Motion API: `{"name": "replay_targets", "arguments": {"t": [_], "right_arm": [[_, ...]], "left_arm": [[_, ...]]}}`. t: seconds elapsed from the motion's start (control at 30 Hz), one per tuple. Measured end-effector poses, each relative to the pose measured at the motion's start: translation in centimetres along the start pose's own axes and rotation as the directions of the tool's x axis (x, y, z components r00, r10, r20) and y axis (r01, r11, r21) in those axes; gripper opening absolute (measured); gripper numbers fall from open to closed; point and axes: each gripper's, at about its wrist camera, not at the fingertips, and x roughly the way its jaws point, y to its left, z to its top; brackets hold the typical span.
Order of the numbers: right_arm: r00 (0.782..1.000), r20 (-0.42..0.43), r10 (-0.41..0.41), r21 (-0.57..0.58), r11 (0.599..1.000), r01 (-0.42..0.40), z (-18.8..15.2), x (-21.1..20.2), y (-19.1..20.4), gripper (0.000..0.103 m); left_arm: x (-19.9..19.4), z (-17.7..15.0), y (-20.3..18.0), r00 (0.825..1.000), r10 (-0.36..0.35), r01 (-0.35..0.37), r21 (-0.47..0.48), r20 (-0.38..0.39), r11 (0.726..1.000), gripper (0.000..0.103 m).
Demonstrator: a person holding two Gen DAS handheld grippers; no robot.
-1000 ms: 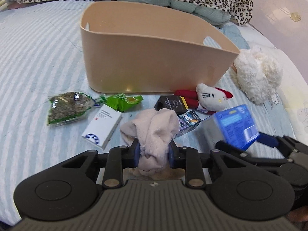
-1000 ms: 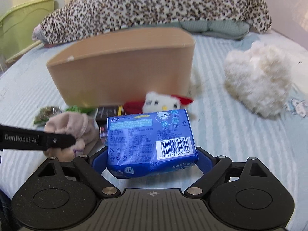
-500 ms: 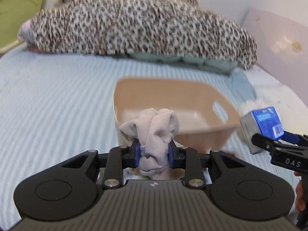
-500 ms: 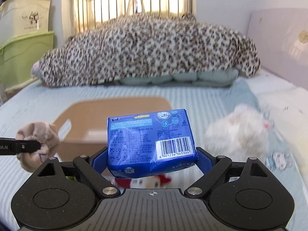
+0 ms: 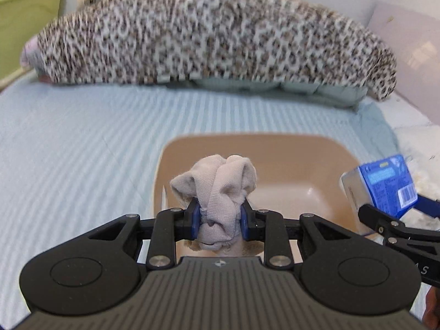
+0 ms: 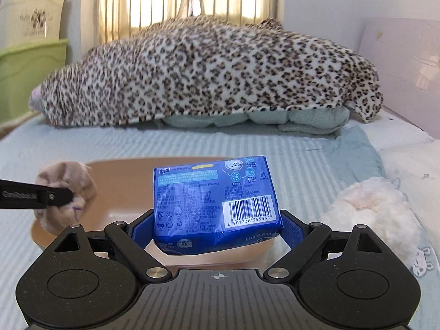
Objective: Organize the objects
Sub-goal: 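Carry both items over the beige basket and open both tools to drop them, then grasp the green herb bag with the left tool while the right tool grasps the Hello Kitty plush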
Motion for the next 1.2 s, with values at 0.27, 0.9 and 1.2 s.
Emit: {"name": "replay_targets", "arguments": {"t": [0.27,0.9,1.2], "right_arm": [[0.995,-0.099,0.023,-0.041,0.999,-0.027,-0.4,3.3,1.7,0.092],[0.999,-0.035,0.007,-0.053,0.999,-0.009,-3.2,-4.3,-0.9,0.103],[0.993,-0.114,-0.012,-0.064,0.998,0.004,-7.1,-2.7,-2.9,0.103]], "left_arm": [[3.0,-1.4,1.0,0.997,-0.004,0.005,0.008,-0.078,1.000,0.035],[-5.4,-2.8,3.4,0.997,0.055,-0.061,0.097,0.059,0.993,0.088],[-3.4,-6.4,5.6,0.996,0.084,-0.077,0.170,-0.037,0.982,0.088]]}}
